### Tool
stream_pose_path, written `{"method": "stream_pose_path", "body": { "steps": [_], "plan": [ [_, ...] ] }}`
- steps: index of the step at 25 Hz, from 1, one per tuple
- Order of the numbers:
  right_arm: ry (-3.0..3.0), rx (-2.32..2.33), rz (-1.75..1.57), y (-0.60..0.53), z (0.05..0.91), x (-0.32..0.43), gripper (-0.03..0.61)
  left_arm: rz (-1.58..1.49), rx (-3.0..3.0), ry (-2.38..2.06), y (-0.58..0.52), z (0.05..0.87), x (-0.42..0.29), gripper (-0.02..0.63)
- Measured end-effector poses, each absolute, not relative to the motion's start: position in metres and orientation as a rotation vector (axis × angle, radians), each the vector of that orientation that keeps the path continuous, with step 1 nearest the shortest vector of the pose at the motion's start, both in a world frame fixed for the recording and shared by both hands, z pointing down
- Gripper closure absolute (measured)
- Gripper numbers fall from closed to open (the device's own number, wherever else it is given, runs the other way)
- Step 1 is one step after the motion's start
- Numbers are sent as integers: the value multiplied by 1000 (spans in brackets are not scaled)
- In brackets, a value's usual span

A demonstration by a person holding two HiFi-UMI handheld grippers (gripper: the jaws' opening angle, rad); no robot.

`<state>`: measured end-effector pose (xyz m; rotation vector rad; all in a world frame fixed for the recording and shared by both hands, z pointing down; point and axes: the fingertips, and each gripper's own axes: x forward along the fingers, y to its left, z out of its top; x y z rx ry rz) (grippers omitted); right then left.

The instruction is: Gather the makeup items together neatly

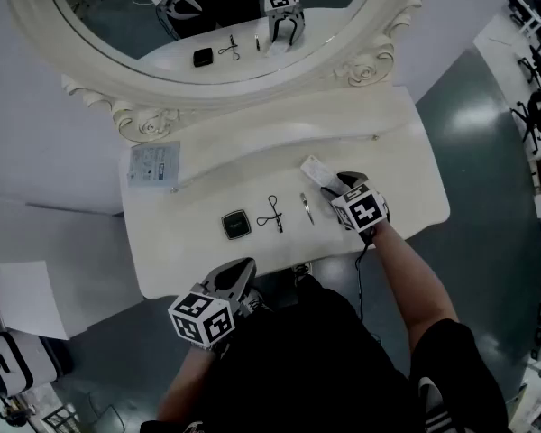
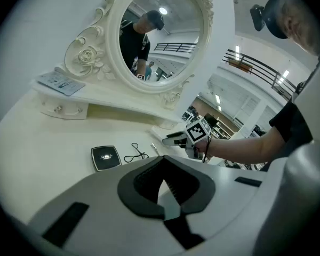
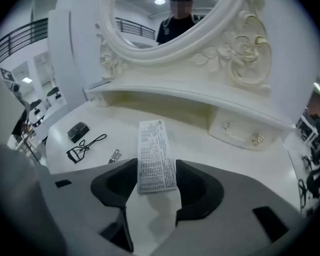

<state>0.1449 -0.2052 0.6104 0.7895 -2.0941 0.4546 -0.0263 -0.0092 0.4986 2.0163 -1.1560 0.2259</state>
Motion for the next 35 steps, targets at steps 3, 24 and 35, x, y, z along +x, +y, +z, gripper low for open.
{"method": "stream_pose_path", "body": {
  "steps": [3, 24, 35],
  "plan": [
    [-2052, 991, 565, -195, 604, 166, 339, 243, 2052, -1112, -10, 496, -26, 606],
    [-1763, 1382, 734, -142, 624, 206, 339, 290, 2142, -972, 3, 493, -43, 606],
    [-1737, 1399, 738, -142, 624, 205, 339, 258, 2144, -982, 8, 488, -56, 606]
  ]
}}
